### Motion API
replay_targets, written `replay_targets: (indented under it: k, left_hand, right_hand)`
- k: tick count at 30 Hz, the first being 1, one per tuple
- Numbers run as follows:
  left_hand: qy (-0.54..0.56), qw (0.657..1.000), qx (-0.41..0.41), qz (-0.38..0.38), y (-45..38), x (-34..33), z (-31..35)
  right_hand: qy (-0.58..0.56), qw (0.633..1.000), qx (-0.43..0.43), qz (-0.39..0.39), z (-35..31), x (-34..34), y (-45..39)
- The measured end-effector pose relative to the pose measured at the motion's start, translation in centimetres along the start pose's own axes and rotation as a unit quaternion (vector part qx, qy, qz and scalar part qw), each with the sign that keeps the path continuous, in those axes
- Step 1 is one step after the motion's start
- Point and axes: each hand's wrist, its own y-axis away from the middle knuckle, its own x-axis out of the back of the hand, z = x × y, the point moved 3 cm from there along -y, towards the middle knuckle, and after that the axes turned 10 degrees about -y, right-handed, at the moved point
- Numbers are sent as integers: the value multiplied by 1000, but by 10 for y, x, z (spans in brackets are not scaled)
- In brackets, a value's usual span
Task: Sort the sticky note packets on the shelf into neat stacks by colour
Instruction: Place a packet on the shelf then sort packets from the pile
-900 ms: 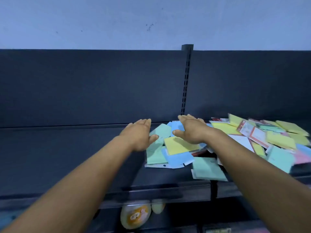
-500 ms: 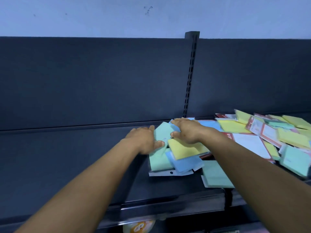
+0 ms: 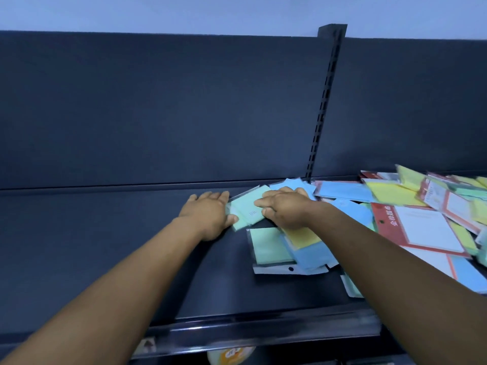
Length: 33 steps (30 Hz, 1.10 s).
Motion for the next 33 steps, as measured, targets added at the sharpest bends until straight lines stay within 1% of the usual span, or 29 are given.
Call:
replay_targets:
  k: [3,6,8,10,12,14,16,20,22,25,28,33]
  left_hand:
    - [18,1000,-5,-20,5,-12,0]
    - [38,999,13,-9,3,-16,-10]
    - [52,998,21,7,1,-16,-19]
    - [64,997,34,0,1,-16,-27]
    - [79,996,42,-14,1,-17,-29]
    - [108,993,39,-10,-1,-16,-24]
    - [140,989,38,-3,-6,-17,-20]
    - [176,983,43,-34,-13,-19,-21]
    - [230,972,50,-23,-14,-17,-25]
    - [326,943,66,-14,-18,-22,-33]
    - [382,920,89,-8,-18,-26,-38]
    - [435,894,77,70,-8,-12,-35]
  right_hand:
    - [23,1000,-6,-3,-10,-5,-4]
    - [35,999,-13,4,-16,-6,-12]
    - [42,998,-29,29,-10,-4,-17]
    - [45,996,-55,45,0,0,-20]
    - [53,994,-81,45,7,2,-20]
    - [60,993,-93,44,10,2,-23]
    - [42,994,-94,42,10,0,-26]
    - [-7,996,-82,30,11,-2,-32]
    - [-21,996,-75,30,8,-2,-34]
    - [-33,996,-67,40,0,-2,-36]
    - [-42,995,-78,56,-5,1,-40]
    - [-157,973,-105,131,-13,7,-40]
